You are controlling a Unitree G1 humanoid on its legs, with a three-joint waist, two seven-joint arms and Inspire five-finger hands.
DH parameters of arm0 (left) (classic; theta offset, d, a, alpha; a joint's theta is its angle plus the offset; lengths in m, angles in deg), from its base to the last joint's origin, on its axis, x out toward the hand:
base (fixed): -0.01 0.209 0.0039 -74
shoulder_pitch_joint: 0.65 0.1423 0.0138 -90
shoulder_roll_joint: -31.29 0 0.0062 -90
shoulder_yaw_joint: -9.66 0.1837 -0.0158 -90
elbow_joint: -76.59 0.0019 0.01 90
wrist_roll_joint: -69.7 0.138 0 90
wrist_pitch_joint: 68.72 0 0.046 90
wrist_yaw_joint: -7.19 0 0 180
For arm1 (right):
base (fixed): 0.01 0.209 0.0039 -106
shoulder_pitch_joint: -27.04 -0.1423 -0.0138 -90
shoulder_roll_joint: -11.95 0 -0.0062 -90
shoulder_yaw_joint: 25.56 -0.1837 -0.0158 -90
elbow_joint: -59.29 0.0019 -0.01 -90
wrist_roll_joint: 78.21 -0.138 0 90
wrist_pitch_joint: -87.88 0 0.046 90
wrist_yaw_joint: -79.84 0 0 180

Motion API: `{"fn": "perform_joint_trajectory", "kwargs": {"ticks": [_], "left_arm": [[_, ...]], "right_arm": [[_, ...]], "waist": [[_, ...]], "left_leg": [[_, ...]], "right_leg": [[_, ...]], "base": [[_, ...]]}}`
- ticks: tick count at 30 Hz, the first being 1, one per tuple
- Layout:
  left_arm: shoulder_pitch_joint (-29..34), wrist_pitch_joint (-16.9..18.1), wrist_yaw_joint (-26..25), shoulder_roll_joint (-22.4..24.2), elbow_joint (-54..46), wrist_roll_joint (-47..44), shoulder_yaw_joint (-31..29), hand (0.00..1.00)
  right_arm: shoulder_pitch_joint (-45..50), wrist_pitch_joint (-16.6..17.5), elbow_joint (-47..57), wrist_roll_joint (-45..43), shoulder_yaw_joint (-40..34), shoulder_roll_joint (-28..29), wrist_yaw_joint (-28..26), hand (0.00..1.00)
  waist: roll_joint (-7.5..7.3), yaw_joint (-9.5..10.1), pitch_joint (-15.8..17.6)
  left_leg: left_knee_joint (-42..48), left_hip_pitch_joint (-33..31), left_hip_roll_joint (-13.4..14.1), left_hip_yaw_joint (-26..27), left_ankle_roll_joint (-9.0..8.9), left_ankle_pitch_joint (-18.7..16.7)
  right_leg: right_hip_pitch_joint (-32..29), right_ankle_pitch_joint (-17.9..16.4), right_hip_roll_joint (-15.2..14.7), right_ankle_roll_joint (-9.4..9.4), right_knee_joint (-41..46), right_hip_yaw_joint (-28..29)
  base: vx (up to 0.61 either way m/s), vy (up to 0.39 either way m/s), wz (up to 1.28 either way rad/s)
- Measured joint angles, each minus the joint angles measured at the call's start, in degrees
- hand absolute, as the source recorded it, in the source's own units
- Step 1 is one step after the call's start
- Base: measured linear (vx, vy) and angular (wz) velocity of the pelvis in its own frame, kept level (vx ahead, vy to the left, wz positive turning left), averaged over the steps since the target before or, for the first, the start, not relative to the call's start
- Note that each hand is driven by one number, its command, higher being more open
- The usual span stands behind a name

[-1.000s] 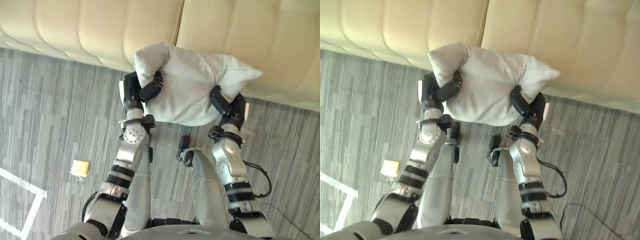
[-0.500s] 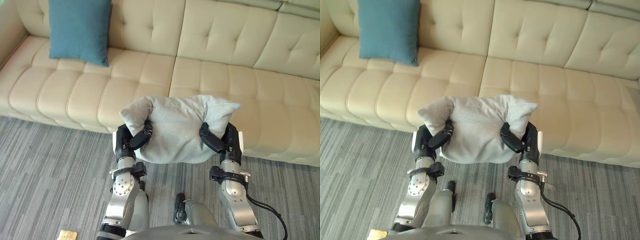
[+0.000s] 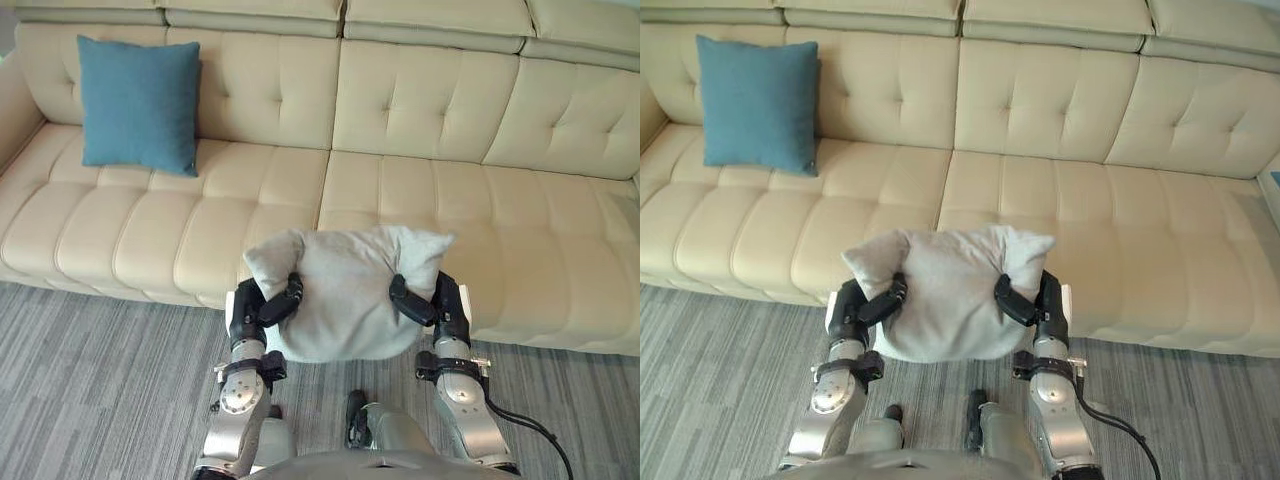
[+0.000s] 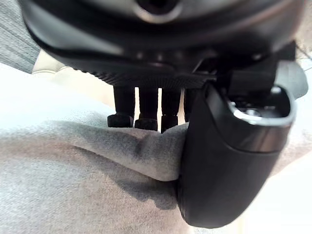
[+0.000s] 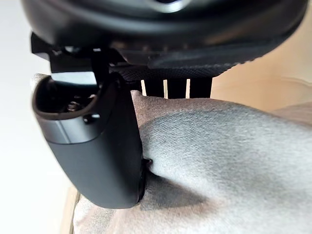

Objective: Pick up cushions and gather them together orderly.

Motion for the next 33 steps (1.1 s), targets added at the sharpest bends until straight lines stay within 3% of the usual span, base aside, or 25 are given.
{"fn": "perform_joint_trajectory", "kwargs": {"ticks": [1,3,4,8,9,10,11,12,17,19,21,22,24,25,26,27,30,33], "left_arm": [[0.19,0.0,0.07,0.13,-0.01,-0.01,0.0,0.0],[0.36,-0.06,0.65,0.47,-0.03,-0.05,-0.02,0.0],[0.19,-0.05,0.99,0.52,-0.2,-0.06,-0.03,0.0],[-0.09,-0.05,1.45,1.05,-0.38,-0.05,-0.02,0.0],[-0.02,-0.06,1.61,1.15,-0.55,-0.03,0.13,0.0],[0.25,-0.06,1.61,1.43,-0.84,-0.02,0.7,0.0],[-0.13,-0.21,1.62,0.59,-0.81,-0.03,0.87,0.0],[-0.3,-0.37,1.62,-0.34,-0.95,-0.02,1.32,0.0],[0.06,-0.36,1.61,-0.98,-0.97,-0.05,1.39,0.0],[0.22,-0.35,1.67,-1.95,-0.97,-0.05,1.6,0.0],[0.28,-0.42,1.78,-3.14,-0.97,-0.05,1.8,0.0],[0.36,-0.44,1.78,-3.14,-0.96,-0.04,1.79,0.0],[0.16,-0.42,1.77,-2.92,-0.97,-0.04,1.75,0.0],[-0.06,-0.4,1.76,-2.92,-0.97,-0.04,1.74,0.0],[-0.06,-0.37,1.74,-3.28,-0.98,0.02,1.72,0.0],[-0.3,-0.59,1.73,-2.89,-0.57,0.03,1.67,0.0],[0.34,-0.86,1.74,-1.55,-0.58,0.26,1.84,0.0],[0.36,-0.85,1.74,-1.43,-0.76,0.26,1.79,0.0]], "right_arm": [[0.54,0.0,0.98,-0.01,0.02,-0.11,-0.01,0.0],[1.27,0.01,4.76,-0.04,0.0,-0.35,0.23,0.0],[1.21,0.02,6.72,-0.02,-0.11,-0.43,0.36,0.0],[1.11,0.06,7.85,-0.06,-0.91,-0.38,0.61,0.0],[1.23,0.06,7.85,-0.2,-1.17,-0.39,0.65,0.0],[1.32,0.06,7.82,-0.44,-1.52,-0.72,0.75,0.0],[0.94,0.01,6.72,-0.57,-1.77,0.35,0.76,0.0],[1.31,-0.05,5.86,-0.59,-2.47,2.29,0.76,0.0],[1.56,-0.05,4.75,-0.45,-2.49,3.82,0.55,0.0],[1.32,-0.05,3.22,-0.41,-2.48,4.0,0.4,0.0],[1.08,-0.05,1.44,-0.42,-2.5,4.24,0.3,0.0],[1.08,-0.05,1.09,-0.43,-2.5,4.3,0.28,0.0],[0.87,-0.04,0.89,-0.43,-2.46,4.51,0.2,0.0],[0.57,-0.04,0.84,-0.43,-2.48,4.45,0.19,0.0],[0.53,-0.03,0.73,-0.41,-2.42,4.46,0.19,0.0],[0.15,0.0,0.23,-0.45,-2.44,4.28,0.2,0.0],[-0.07,-0.04,-0.91,-0.48,-2.81,2.56,0.04,0.0],[-0.19,-0.04,-0.88,-0.49,-2.89,2.93,0.03,0.0]], "waist": [[-0.01,0.23,-0.01],[0.53,1.25,-0.36],[0.62,1.75,-0.46],[1.24,2.15,-1.05],[1.36,2.14,-1.5],[2.98,2.27,-2.66],[1.87,2.13,-2.91],[0.69,1.9,-3.44],[-0.53,3.27,-3.61],[-1.35,3.44,-3.12],[-2.63,2.76,-2.41],[-2.78,2.48,-2.4],[-3.07,2.22,-2.54],[-2.95,1.96,-2.48],[-3.42,1.8,-2.76],[-3.31,1.46,-2.84],[-0.81,2.43,-4.13],[-0.66,2.89,-4.45]], "left_leg": [[3.31,-1.02,0.21,0.66,0.08,0.02],[12.39,-6.28,1.02,5.5,2.91,-1.86],[10.14,-7.81,0.98,7.5,5.02,-3.18],[-7.07,-7.03,0.4,8.49,6.17,-3.03],[-14.86,-5.65,-0.62,8.37,6.56,1.41],[-21.04,-4.49,-0.77,7.41,5.24,9.16],[-20.58,-4.19,-1.73,7.4,4.07,8.26],[-21.25,-3.4,-3.27,7.63,4.72,8.09],[-21.29,-0.62,-5.15,11.47,7.02,5.6],[-21.24,1.28,-5.04,13.03,7.4,4.44],[-22.08,3.36,-5.12,13.49,8.2,3.81],[-22.36,3.72,-5.08,13.49,8.61,3.54],[-23.04,3.99,-5.03,13.46,8.8,3.35],[-23.35,4.06,-4.83,13.08,8.67,3.43],[-23.93,4.03,-5.37,12.77,8.13,3.78],[-23.73,3.77,-6.29,11.72,6.93,3.82],[-25.45,4.23,-4.17,9.89,5.22,5.04],[-29.62,6.86,-3.05,9.27,4.13,6.49]], "right_leg": [[0.97,-0.55,0.12,-0.89,-0.37,0.08],[3.62,-1.46,0.41,-2.28,-1.34,0.52],[4.93,-1.48,0.13,-2.31,-2.37,1.02],[7.8,-1.79,-0.89,-2.09,-3.39,1.16],[8.52,-2.92,-1.58,-0.41,-3.16,1.57],[9.0,-4.57,-1.06,1.67,-2.77,2.58],[9.35,-6.07,-2.05,2.47,-2.36,3.17],[8.96,-6.26,-4.07,2.71,-1.21,3.59],[7.69,-6.22,-7.26,4.19,3.77,7.49],[3.88,-5.7,-8.3,5.59,13.4,8.55],[-0.51,-3.76,-9.67,8.39,23.58,9.22],[-0.81,-4.37,-9.74,7.68,23.81,9.35],[-2.45,-8.17,-9.5,7.15,21.19,10.3],[-2.86,-8.5,-8.56,7.24,16.63,10.72],[-2.41,-7.07,-8.08,7.54,9.23,11.48],[-2.14,-5.1,-8.24,6.38,7.3,10.81],[0.18,-2.79,-5.8,4.91,1.7,9.33],[3.65,-0.74,-4.18,4.26,-2.95,8.64]], "base": [[0.24,-0.093,0.07],[0.28,-0.045,-0.2],[0.27,-0.024,-0.19],[0.21,0.075,-0.04],[0.24,0.191,-0.08],[0.33,0.275,-0.04],[0.28,0.229,0.02],[0.21,0.173,0.12],[0.13,0.131,-0.24],[0.04,0.075,-0.39],[0.04,0.048,-0.14],[0.04,-0.001,-0.07],[0.01,-0.059,-0.04],[-0.01,-0.096,0.1],[0.04,-0.117,0.27],[0.04,-0.117,0.33],[0.11,-0.134,0.11],[0.14,-0.131,0.04]]}}
